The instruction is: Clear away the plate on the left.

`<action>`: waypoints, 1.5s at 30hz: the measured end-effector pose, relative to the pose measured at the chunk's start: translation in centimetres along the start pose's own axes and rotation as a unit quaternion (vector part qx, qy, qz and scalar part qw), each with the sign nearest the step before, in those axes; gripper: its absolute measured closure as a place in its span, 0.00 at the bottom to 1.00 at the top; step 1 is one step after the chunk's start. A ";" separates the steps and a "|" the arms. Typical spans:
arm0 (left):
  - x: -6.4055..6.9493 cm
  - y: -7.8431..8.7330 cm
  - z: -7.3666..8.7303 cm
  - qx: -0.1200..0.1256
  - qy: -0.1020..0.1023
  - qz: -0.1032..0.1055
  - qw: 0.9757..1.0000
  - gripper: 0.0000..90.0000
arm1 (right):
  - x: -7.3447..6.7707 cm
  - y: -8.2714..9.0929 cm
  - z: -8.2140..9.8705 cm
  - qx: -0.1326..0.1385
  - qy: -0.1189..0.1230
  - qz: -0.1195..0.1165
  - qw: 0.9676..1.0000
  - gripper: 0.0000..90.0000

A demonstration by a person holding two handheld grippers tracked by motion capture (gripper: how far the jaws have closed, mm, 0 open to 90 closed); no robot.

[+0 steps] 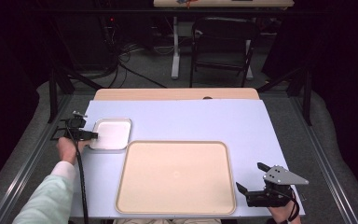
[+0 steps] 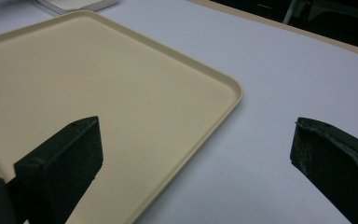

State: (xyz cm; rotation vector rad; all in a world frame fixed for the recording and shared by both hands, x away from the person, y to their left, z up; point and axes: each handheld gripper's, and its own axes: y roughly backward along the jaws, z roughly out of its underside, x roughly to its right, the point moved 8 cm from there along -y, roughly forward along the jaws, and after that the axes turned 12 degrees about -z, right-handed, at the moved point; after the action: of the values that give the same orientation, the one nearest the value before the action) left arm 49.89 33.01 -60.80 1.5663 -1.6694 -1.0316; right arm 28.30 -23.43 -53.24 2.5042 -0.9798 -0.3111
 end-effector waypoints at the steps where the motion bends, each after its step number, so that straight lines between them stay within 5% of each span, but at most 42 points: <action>1: 0.0 0.0 0.0 0.000 0.000 0.000 1.000 0.80 | 0.0 0.0 0.0 0.000 0.000 0.000 1.000 0.02; 7: -0.2 0.1 0.0 -0.017 0.001 -0.012 1.000 0.88 | 0.1 0.0 0.0 -0.001 -0.002 0.000 1.000 0.02; 20: -0.7 0.0 0.1 -0.015 0.058 0.039 0.997 0.93 | 0.1 -0.1 0.1 -0.002 -0.004 0.000 1.000 0.03; 25: -0.9 0.1 0.4 -0.011 0.090 0.067 0.994 0.95 | 0.1 -0.1 0.1 -0.003 -0.005 0.001 1.000 0.02; 45: -1.3 2.5 -0.6 0.032 0.093 0.062 0.993 0.98 | 0.1 -0.2 0.2 -0.010 -0.003 0.003 1.000 0.02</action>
State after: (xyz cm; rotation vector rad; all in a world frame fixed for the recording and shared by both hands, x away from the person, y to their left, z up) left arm 49.27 34.19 -58.30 1.5280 -1.6621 -0.7511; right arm 28.48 -23.42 -53.53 2.4826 -0.9819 -0.3253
